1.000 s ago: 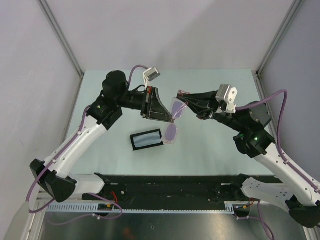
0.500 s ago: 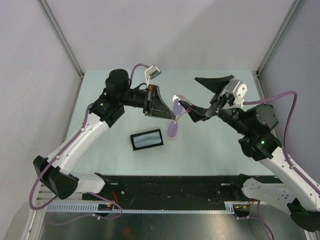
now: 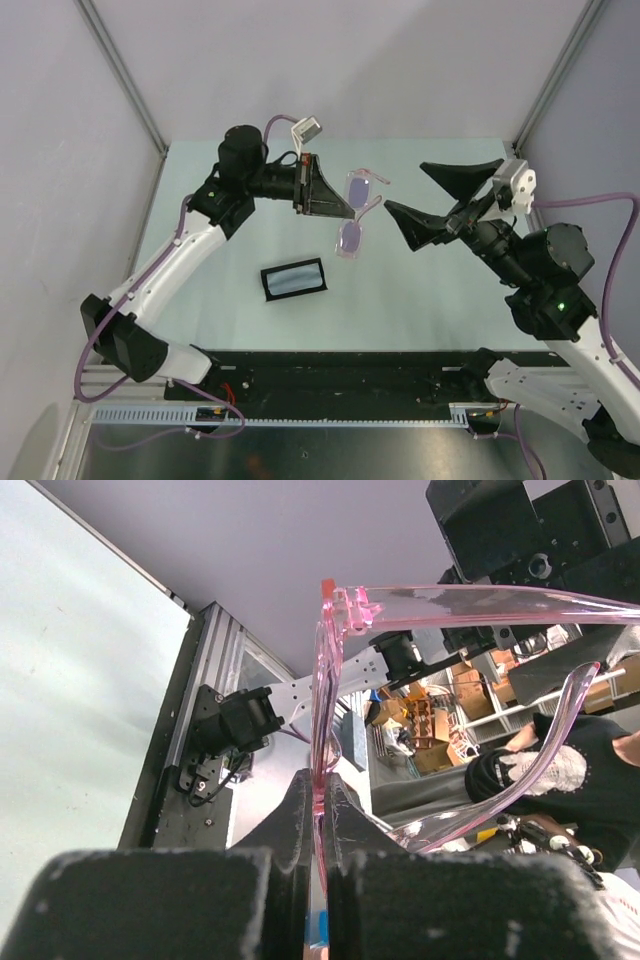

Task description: Organize the sunglasses

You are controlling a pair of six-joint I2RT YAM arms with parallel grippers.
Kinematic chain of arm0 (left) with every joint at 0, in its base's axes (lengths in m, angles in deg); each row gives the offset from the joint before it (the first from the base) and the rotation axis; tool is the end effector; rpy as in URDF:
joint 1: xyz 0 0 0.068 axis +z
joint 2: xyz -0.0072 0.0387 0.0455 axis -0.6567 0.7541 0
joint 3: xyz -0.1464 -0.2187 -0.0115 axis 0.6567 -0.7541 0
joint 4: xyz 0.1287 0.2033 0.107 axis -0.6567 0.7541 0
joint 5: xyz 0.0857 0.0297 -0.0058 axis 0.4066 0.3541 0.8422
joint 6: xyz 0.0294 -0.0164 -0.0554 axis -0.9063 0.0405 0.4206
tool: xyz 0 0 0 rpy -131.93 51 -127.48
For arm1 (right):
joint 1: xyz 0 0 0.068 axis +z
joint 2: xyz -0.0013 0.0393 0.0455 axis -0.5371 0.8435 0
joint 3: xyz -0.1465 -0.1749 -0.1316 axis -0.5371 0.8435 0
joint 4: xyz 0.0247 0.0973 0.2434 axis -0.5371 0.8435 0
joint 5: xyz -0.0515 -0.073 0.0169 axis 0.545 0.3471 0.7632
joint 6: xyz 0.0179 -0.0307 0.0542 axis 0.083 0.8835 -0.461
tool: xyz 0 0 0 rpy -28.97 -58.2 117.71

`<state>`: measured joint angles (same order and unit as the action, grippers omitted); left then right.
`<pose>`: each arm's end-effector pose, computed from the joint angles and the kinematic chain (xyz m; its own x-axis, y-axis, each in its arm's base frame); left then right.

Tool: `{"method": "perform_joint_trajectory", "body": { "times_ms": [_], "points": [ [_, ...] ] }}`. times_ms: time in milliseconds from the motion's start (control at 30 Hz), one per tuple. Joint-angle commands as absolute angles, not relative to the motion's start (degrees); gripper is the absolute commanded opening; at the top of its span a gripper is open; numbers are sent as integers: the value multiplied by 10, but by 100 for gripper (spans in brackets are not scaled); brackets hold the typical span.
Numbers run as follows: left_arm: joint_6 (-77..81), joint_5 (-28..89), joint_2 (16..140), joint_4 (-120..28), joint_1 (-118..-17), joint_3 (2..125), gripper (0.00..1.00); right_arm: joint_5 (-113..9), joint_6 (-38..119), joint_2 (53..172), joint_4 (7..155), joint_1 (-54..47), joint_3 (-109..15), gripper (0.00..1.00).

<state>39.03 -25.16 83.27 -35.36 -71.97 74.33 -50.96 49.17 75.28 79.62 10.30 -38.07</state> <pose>0.2502 -0.2028 0.4239 -0.8019 0.0976 -0.5894 0.5911 -0.0127 -0.8065 0.1117 0.1110 0.4885 0.3090 0.2440 -0.9192 -0.7420 0.6665 -0.0725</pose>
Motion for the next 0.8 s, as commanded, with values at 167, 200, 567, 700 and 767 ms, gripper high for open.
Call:
{"method": "perform_joint_trajectory", "body": {
  "times_ms": [167, 200, 567, 700, 767],
  "points": [
    [376, -236, 834, -372, -715, 762, 0, -597, 392, 823, 830, 105, -406, 100],
    [376, -237, 833, -372, -716, 761, 0, -596, 390, 828, 830, 105, -406, 100],
    [355, -271, 793, -372, -716, 738, 1, -542, 401, 862, 830, 103, -406, 100],
    [354, -288, 783, -374, -717, 737, 1, -544, 404, 871, 832, 97, -406, 100],
    [354, -294, 780, -375, -718, 738, 0, -554, 400, 873, 831, 93, -406, 100]
  ]
}}
